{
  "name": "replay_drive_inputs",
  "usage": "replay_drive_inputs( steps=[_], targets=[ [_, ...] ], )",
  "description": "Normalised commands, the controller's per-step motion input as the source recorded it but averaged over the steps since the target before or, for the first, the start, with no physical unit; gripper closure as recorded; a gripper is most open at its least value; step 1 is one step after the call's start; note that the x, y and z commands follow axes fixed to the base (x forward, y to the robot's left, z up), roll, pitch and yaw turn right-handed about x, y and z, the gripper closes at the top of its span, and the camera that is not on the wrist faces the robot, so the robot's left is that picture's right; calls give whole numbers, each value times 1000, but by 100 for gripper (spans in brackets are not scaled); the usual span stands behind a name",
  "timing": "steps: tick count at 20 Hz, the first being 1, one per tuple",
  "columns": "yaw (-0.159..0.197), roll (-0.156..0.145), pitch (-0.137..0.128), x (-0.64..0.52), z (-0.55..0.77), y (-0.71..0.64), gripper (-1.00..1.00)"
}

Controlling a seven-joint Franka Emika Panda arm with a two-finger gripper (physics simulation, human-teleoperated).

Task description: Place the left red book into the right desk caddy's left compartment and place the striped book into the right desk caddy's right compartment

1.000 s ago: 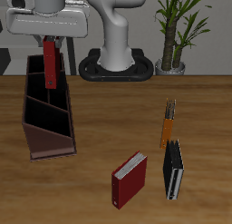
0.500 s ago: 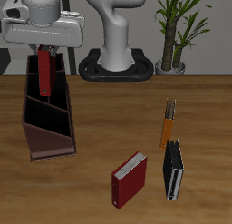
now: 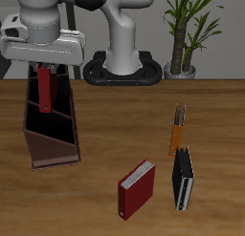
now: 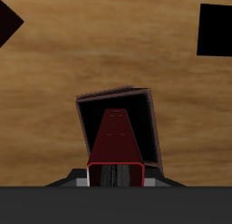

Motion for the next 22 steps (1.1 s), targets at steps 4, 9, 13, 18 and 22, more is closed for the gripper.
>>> replay_drive_inputs(
  steps=[4,9,13,18,22],
  targets=[
    [-20,25,18,-13,-236,-14,100],
    [-18,4,20,21,-260,-29,100],
    [-27,6,10,34,-150,-18,100],
    [-10,-8,18,53,-187,-1,100],
    [-28,5,22,55,-169,-15,100]
  ],
)
